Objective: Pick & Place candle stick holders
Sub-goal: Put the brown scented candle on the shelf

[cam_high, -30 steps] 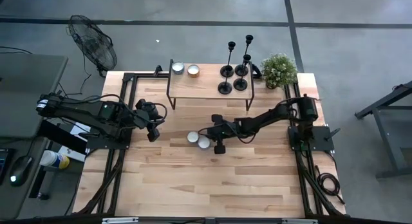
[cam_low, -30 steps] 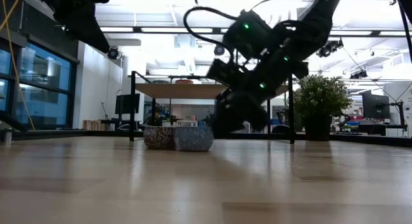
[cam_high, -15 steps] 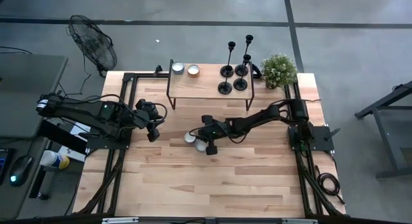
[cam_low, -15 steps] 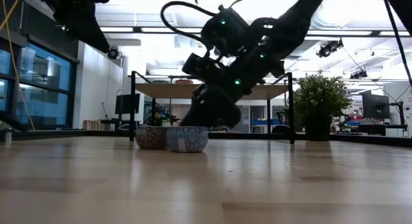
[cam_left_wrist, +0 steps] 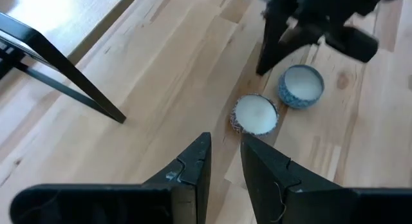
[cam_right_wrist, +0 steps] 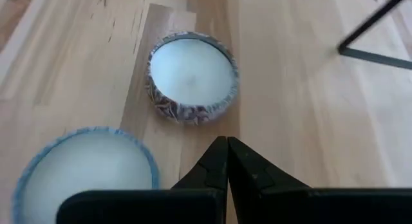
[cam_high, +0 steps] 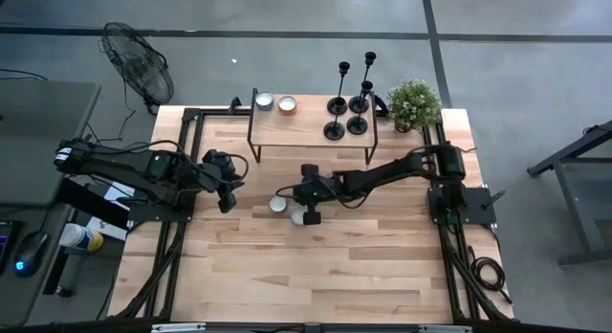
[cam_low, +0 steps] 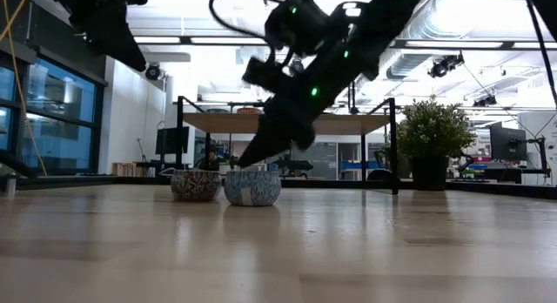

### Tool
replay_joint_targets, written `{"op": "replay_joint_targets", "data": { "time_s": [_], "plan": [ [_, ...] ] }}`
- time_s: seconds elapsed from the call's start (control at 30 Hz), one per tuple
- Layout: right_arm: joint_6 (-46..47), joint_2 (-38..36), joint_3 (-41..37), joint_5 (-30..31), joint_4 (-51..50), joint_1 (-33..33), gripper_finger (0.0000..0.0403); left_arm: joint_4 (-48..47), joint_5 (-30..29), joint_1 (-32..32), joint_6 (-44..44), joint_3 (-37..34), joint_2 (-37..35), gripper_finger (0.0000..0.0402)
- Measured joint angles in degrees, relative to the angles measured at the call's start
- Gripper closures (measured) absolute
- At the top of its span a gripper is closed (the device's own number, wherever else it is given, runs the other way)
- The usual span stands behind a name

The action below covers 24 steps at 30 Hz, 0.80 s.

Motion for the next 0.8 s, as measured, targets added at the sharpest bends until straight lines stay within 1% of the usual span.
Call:
{"op": "replay_joint_targets", "data": {
  "time_s": [0.1, 0.27, 0.43, 0.6, 0.7, 0.8],
  "plan": [
    [2.4, -3.2, 0.0, 0.1, -5.1, 0.0, 0.0403, 0.0, 0.2, 0.0, -1.9, 0.0, 0.0, 0.0321],
    [10.8, -9.6, 0.0, 1.8, -15.9, 0.0, 0.0403, 0.2, 1.6, 0.0, -7.2, 0.0, 1.8, 0.0321],
    [17.0, -14.2, 0.0, 4.8, -26.9, 1.1, 0.0403, 0.4, 3.6, 0.0, -9.6, 0.0, 6.5, 0.0321],
    [20.6, -16.8, -0.2, 5.6, -36.3, 3.7, 0.0403, 2.2, 4.6, 0.0, -11.5, 0.0, 11.4, 0.0321],
    [21.8, -17.0, -0.4, 5.6, -37.8, 5.3, 0.0403, 3.5, 4.7, 0.0, -12.0, 0.0, 13.5, 0.0321],
    [24.5, -17.9, -4.7, 4.3, -32.2, 6.7, 0.0403, 3.8, 4.8, 0.0, -12.8, 0.0, 14.9, 0.0321]
  ]
}}
